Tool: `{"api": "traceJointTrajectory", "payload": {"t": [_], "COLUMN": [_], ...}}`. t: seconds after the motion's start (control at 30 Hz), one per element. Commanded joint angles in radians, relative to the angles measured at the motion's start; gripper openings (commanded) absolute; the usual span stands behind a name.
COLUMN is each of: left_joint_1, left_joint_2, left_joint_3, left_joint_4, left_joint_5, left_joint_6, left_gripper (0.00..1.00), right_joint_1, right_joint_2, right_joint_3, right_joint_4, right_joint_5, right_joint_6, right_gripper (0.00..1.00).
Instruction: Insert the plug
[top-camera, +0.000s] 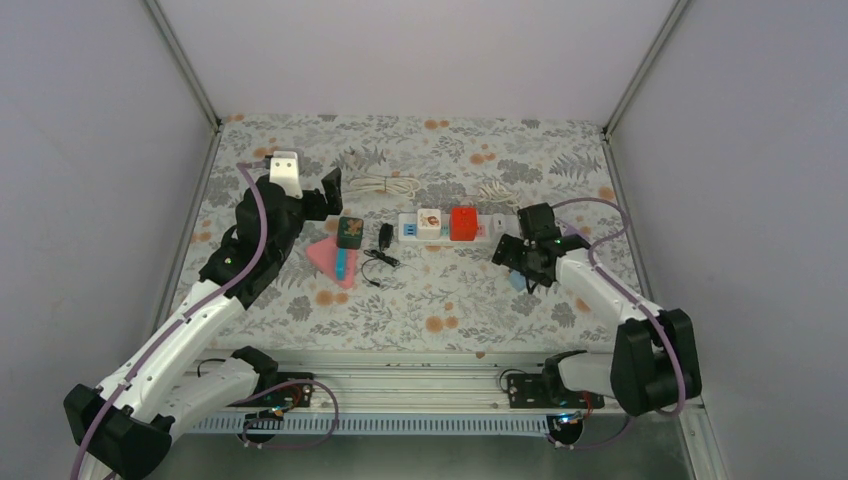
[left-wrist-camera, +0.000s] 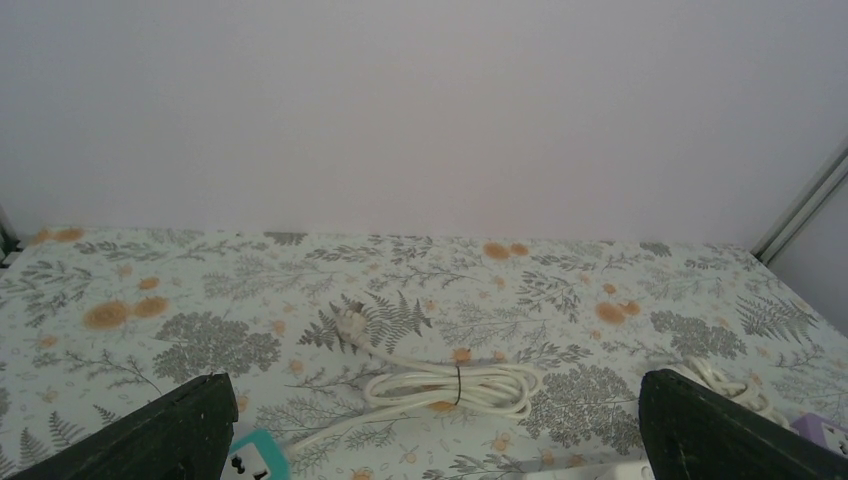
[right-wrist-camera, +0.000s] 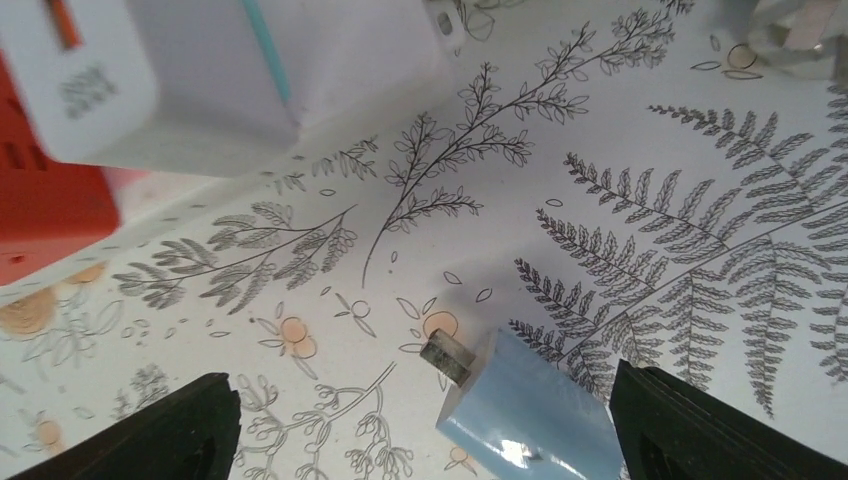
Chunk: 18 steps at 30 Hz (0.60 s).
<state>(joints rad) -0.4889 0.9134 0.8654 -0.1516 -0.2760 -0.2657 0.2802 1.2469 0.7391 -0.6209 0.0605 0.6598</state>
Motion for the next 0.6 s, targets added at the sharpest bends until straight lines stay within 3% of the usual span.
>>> {"api": "traceJointTrajectory", "payload": {"t": [0.0, 0.3, 0.57], "left_joint_1": [0.004, 0.004, 0.004], "left_joint_2": [-0.015, -0.022, -0.010], "left_joint_3": [0.000, 0.006, 0.012], "left_joint_4": [0.013, 0.010, 0.000], "left_joint_5": [0.020, 0.022, 0.009], "left_joint_6": [0.016, 0.011, 0.002], "left_gripper": [1.00, 1.00, 1.00], "right_joint_1": [0.006, 0.006, 0.012], "right_joint_2": [0.061, 0.119, 0.142], "right_joint_3": [-0.006, -0.039, -0.070], "right_joint_4": [0.060, 0.090, 0.090], "right_joint_5": [0.017, -0.056, -0.054], "right_joint_6": [0.001, -0.050, -0.013], "right_gripper": [0.96, 0.92, 0.65]}}
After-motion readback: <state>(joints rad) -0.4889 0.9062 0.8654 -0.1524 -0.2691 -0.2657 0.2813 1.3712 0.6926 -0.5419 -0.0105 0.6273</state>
